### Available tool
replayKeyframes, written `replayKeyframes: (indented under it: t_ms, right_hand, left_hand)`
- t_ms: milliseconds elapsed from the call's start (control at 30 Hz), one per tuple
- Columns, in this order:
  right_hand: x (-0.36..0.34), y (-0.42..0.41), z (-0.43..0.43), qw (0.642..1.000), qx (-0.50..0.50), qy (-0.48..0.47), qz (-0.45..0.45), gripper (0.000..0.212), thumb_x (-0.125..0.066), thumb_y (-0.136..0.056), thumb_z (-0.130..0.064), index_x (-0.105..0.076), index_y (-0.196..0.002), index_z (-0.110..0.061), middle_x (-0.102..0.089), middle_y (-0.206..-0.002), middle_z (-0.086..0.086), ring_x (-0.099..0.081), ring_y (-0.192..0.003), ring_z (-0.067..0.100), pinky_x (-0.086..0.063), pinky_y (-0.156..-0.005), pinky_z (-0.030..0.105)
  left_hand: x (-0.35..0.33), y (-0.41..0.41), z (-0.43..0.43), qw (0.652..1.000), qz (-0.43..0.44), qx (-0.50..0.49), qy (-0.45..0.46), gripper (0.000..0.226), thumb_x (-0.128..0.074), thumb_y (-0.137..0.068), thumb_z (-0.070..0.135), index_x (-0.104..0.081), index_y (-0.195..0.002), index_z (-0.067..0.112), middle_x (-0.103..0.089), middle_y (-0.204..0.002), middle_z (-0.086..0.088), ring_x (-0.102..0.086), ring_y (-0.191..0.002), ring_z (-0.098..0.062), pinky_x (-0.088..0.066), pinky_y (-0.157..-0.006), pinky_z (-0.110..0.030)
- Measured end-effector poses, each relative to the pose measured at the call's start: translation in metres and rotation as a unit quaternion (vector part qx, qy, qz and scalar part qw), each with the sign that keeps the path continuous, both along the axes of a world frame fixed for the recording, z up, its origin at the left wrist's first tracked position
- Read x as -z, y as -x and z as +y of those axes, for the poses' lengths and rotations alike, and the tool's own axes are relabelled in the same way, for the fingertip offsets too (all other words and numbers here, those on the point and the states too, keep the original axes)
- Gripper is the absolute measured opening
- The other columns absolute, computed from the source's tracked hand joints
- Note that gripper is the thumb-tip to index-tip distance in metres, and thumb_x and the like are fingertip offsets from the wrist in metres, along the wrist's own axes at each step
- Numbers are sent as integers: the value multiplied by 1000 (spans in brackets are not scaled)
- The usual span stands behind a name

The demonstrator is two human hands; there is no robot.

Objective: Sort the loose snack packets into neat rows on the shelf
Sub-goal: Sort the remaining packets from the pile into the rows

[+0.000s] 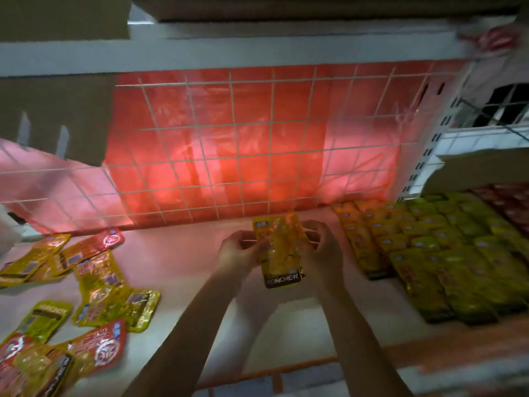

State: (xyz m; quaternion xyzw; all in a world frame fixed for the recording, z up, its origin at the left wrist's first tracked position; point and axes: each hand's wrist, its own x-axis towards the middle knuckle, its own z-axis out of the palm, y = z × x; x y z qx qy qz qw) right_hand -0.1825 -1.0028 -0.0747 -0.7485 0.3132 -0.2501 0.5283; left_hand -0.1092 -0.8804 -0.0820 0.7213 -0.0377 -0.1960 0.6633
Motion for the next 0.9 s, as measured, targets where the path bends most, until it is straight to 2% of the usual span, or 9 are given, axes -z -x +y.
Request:
replayKeyframes:
  t_ms: [67, 167, 300, 400, 567, 633, 733, 833, 900]
  right_hand:
    - [3, 20, -30, 999, 34, 42, 0, 14, -65, -89, -26, -66, -102, -20, -69, -93, -3, -64, -87, 14, -44, -71, 25]
    - [6, 51, -68, 994, 78, 77, -9, 23, -62, -87, -8, -69, -106, -18, -71, -100, 2, -65, -94, 22, -46, -72, 28]
    - [3, 85, -108, 989, 120, 84, -31, 20, -65, -88, -13, -68, -108, -15, -71, -99, -1, -65, -88, 19, -47, -68, 28]
    - [1, 102, -127, 989, 123, 67, -48, 23, -61, -89, -6, -67, -109, -16, -67, -100, -5, -62, -87, 13, -44, -61, 16]
    - [3, 117, -149, 990, 125, 45, -42, 17, -60, -92, -15, -65, -104, -25, -62, -96, -14, -55, -78, -7, -39, -59, 11]
    - [5, 117, -157, 991, 122, 32, -41, 17, -60, -92, -15, -63, -102, -28, -63, -96, -12, -57, -79, -4, -42, -61, 16]
    - [10, 118, -166, 992, 118, 30, -34, 22, -59, -91, -11, -65, -109, -23, -65, -100, -5, -62, -85, 11, -45, -63, 24]
    - [15, 119, -171, 993, 107, 34, -28, 21, -61, -91, -13, -65, -109, -23, -67, -103, -3, -61, -76, 2, -44, -57, 18]
    - [15, 120, -172, 995, 96, 34, -21, 20, -61, -92, -15, -64, -110, -23, -66, -102, -6, -60, -70, -7, -41, -53, 10]
  left_hand:
    - [2, 13, -23, 1000, -3, 12, -1, 12, -71, -83, 7, -60, -85, 10, -65, -76, -10, -62, -64, -20, -55, -61, -29]
    - [10, 33, -52, 999, 1, 33, -17, 11, -71, -83, 6, -61, -85, 10, -68, -79, -13, -65, -66, -24, -58, -66, -39]
    - [22, 58, -87, 996, -20, 57, -71, 12, -73, -81, 9, -64, -80, 17, -73, -78, -8, -70, -74, -28, -59, -71, -47]
    - [25, 71, -107, 994, -31, 60, -91, 14, -75, -78, 7, -65, -78, 17, -73, -76, -5, -70, -73, -25, -58, -75, -47]
    - [24, 78, -130, 988, -60, 55, -129, 12, -77, -76, 14, -67, -79, 20, -73, -77, 3, -70, -75, -17, -58, -76, -42]
    - [25, 79, -135, 985, -69, 51, -149, 13, -78, -74, 19, -67, -78, 23, -73, -77, 5, -69, -76, -16, -58, -76, -41]
    - [26, 83, -143, 976, -92, 53, -188, 12, -78, -74, 25, -67, -80, 26, -72, -78, 8, -68, -77, -14, -57, -74, -36]
    - [26, 86, -148, 969, -109, 56, -214, 12, -76, -77, 25, -68, -86, 23, -68, -74, 11, -63, -71, -7, -52, -61, -23]
    - [25, 88, -150, 962, -132, 56, -234, 14, -76, -77, 27, -69, -88, 21, -67, -73, 12, -62, -68, -4, -51, -60, -23]
